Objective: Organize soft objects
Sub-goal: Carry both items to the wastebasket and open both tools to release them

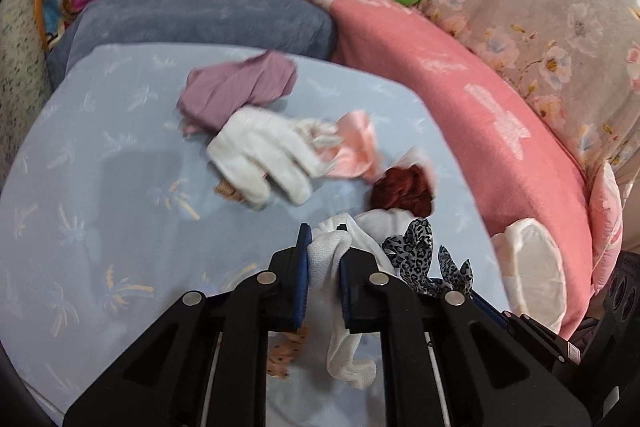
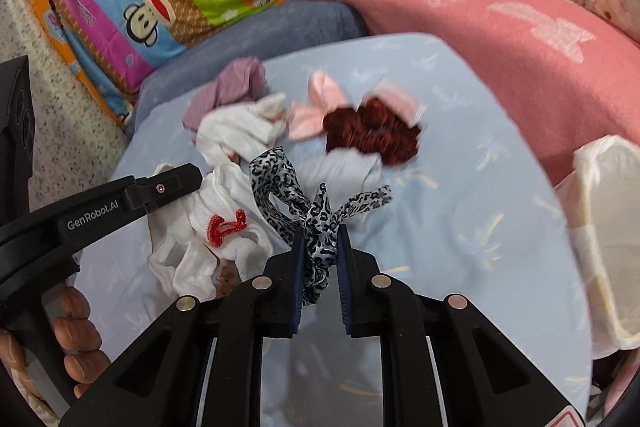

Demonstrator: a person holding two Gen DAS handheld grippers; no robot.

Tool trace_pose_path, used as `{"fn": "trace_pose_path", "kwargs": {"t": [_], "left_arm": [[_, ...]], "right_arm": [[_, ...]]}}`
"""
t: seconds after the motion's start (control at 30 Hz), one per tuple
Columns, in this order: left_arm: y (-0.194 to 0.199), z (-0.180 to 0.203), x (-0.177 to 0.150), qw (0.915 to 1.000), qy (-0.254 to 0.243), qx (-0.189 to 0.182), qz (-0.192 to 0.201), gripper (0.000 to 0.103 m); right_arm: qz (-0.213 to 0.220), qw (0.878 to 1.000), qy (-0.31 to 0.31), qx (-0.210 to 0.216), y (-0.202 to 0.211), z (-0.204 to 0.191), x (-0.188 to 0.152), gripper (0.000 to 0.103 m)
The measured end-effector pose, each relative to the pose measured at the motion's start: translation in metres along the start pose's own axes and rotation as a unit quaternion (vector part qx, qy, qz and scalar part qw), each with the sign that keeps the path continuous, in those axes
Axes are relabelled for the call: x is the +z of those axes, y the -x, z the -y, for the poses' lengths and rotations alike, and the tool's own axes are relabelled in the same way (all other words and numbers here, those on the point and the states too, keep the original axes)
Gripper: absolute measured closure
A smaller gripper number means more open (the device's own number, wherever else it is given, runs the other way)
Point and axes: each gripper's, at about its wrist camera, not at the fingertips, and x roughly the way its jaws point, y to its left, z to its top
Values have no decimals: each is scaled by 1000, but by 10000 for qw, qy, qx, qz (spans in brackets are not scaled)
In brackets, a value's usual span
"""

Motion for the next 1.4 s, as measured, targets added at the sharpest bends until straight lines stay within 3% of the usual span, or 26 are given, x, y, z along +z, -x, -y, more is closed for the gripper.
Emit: {"fn": "trace_pose_path", "kwargs": {"t": [0.33, 0.63, 1.0, 1.4], "left_arm": [[39, 74, 14, 9964, -571, -234, 579, 90], [44, 146, 8, 9893, -1159, -564, 682, 90], [17, 234, -15, 9758, -1900, -1013, 368, 90], [-10, 289, -41, 9619, -2393, -1319, 37, 90]], "right_arm": [[968, 9946, -278, -265, 93, 47, 27, 89], [1502, 9837, -729, -660, 153, 117, 28, 89], [1740, 9678, -1408, -1154, 190, 203, 9, 89], [1667, 9587, -1862, -1360, 192, 256, -15, 89]]}}
